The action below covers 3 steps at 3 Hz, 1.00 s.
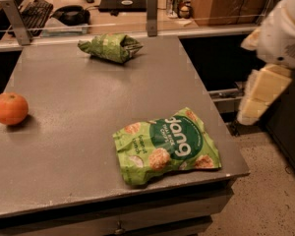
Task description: Move green jalapeno chip bag near green rice chip bag
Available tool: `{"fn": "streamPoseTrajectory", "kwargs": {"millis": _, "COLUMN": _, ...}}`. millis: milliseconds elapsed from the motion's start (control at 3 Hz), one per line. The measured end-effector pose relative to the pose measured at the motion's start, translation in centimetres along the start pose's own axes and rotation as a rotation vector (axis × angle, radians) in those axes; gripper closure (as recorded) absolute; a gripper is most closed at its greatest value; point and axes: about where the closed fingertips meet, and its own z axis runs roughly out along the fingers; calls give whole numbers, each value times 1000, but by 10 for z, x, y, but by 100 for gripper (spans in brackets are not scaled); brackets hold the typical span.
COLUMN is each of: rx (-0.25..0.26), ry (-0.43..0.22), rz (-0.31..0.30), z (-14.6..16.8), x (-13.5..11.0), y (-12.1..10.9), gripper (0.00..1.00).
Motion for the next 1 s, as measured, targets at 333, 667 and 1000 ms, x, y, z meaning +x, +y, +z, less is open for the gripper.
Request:
{"fn": "streamPoseTrajectory", "kwargs": {"millis": 333, "rx": 3, "ry": -57, "rz": -10, "z": 32, "x": -40, "y": -31, "gripper": 0}}
{"fn": "streamPoseTrajectory", "kwargs": {"millis": 667, "rx": 11, "ry": -149, "rz": -1, "z": 50, "x": -85, "y": -57, "gripper": 0}}
{"fn": "streamPoseTrajectory", "kwargs": {"millis": 1000, "rx": 11, "ry": -149, "rz": -1, "z": 50, "x": -85, "y": -57, "gripper": 0}}
